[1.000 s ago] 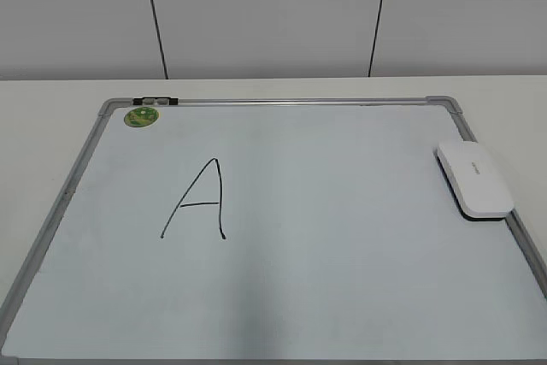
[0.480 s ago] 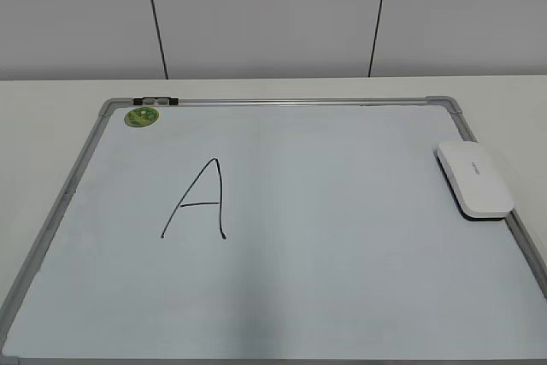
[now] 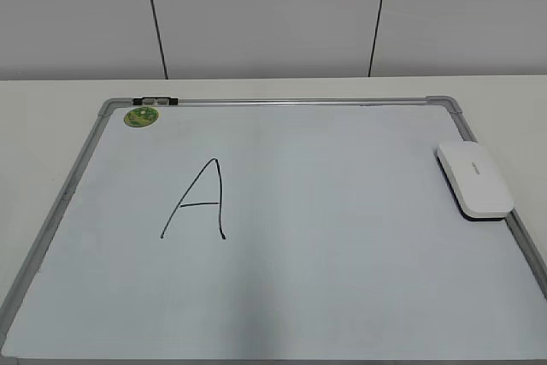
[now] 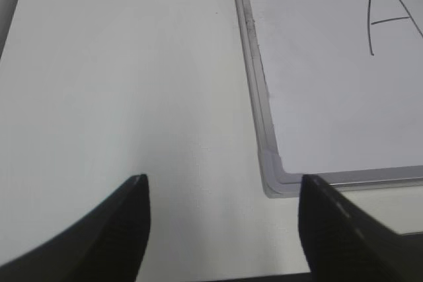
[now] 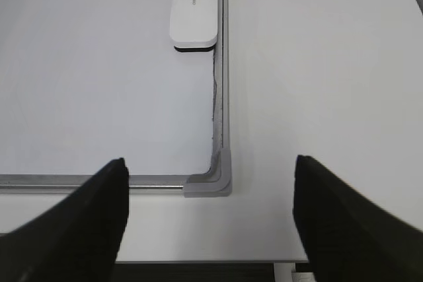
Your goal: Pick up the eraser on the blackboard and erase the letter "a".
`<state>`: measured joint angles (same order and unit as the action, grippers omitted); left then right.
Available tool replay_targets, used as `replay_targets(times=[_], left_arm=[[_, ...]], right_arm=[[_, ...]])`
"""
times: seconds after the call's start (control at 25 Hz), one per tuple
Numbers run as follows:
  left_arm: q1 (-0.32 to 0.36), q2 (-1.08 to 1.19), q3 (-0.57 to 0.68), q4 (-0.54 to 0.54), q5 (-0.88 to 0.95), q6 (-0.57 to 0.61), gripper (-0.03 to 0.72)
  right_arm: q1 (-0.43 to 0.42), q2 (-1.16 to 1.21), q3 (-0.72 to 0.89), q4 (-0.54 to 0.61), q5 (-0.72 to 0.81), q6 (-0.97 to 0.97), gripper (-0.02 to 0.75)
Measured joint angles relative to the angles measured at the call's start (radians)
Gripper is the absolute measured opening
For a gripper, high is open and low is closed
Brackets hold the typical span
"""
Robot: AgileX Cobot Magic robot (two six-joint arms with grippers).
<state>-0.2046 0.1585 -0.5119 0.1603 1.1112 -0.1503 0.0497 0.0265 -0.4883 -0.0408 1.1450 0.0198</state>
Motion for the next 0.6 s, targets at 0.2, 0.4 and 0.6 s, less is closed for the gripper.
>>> replay_targets(times=[0.2,0.4,0.6], left_arm=[[0.084,-0.030,0.000,0.000,-0.002,0.000,0.514],[0.175,-0.122,0.000,0.000,-0.002,0.000,0.514],[0.209,-0.149,0.000,0.000,-0.002,0.000,0.514]], right_arm=[[-0.047,-0.040,0.000,0.000,-0.002,0.000,0.574],[-0.068,-0.042,0.000,0.000,-0.002,0.000,0.574],[-0.070,-0.042,0.000,0.002,-0.002,0.000,0.574]])
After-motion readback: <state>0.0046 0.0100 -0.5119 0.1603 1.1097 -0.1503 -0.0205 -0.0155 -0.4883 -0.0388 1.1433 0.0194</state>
